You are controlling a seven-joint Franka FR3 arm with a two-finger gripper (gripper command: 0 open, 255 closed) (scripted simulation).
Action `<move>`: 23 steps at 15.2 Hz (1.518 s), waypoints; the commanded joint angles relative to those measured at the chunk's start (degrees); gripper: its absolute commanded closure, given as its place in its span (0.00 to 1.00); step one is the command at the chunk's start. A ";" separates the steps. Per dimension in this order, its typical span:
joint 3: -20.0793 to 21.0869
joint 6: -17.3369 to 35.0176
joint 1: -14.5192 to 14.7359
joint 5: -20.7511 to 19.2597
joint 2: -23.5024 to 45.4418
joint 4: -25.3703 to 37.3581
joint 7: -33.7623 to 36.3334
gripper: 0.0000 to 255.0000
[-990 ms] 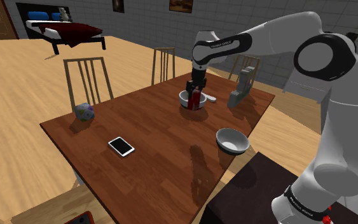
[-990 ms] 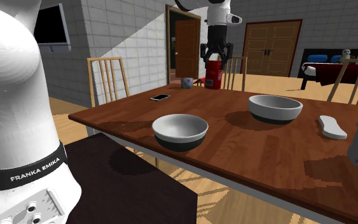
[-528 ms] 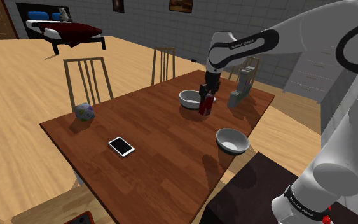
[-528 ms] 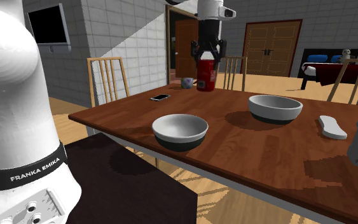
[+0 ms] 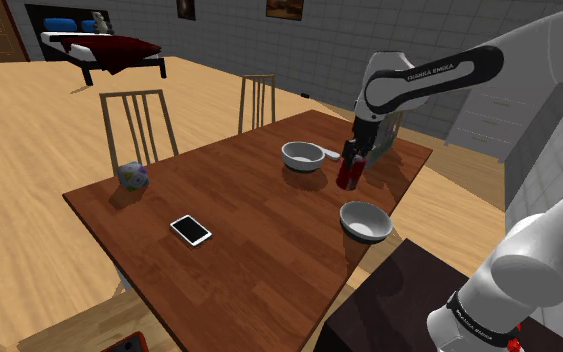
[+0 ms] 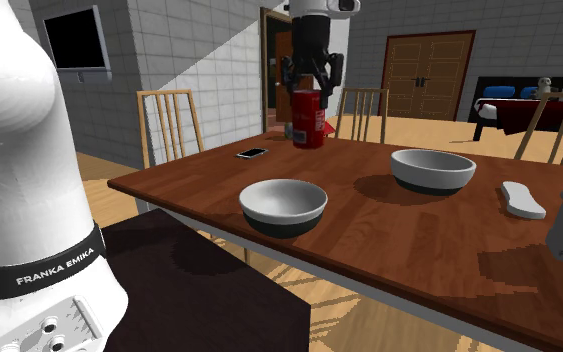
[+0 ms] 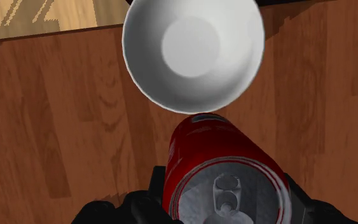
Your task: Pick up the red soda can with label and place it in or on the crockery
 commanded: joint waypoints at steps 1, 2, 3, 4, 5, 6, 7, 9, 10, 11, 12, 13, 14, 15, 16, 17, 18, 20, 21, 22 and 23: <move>-0.14 -0.30 -0.27 -0.41 -4.75 -4.37 -0.16 1.00; -0.38 -0.64 -0.55 -0.68 -7.06 -6.34 -0.50 1.00; -0.63 -1.06 -0.85 -0.97 -9.40 -8.25 -0.84 1.00; -0.88 -1.56 -1.18 -1.28 -11.77 -10.10 -1.19 1.00; -1.15 -2.16 -1.53 -1.61 -14.17 -11.90 -1.56 1.00; -1.43 -2.85 -1.92 -1.96 -16.60 -13.64 -1.95 1.00; -1.72 -3.63 -2.33 -2.34 -19.08 -15.33 -2.36 1.00; -2.01 -3.48 -2.70 -2.69 -20.90 -17.28 -2.72 1.00; -2.06 -2.61 -2.71 -2.72 -20.63 -17.88 -2.72 1.00; -2.11 -1.74 -2.72 -2.75 -20.33 -18.47 -2.72 1.00; -2.15 -0.85 -2.72 -2.78 -20.02 -19.04 -2.72 1.00; -2.20 0.04 -2.73 -2.80 -19.69 -19.61 -2.72 1.00; -2.25 0.95 -2.74 -2.83 -19.34 -20.16 -2.73 1.00; -2.30 1.86 -2.74 -2.86 -18.98 -20.70 -2.73 1.00; -2.35 2.77 -2.75 -2.88 -18.59 -21.23 -2.74 1.00; -2.40 3.70 -2.75 -2.91 -18.18 -21.75 -2.74 1.00; -2.45 4.63 -2.75 -2.93 -17.75 -22.25 -2.75 1.00; -2.56 6.53 -2.75 -2.97 -16.83 -23.23 -2.76 1.00; -2.61 7.49 -2.75 -2.99 -16.33 -23.69 -2.77 1.00; -2.67 8.46 -2.74 -3.01 -15.82 -24.15 -2.78 1.00; -2.72 9.44 -2.74 -3.03 -15.28 -24.59 -2.79 1.00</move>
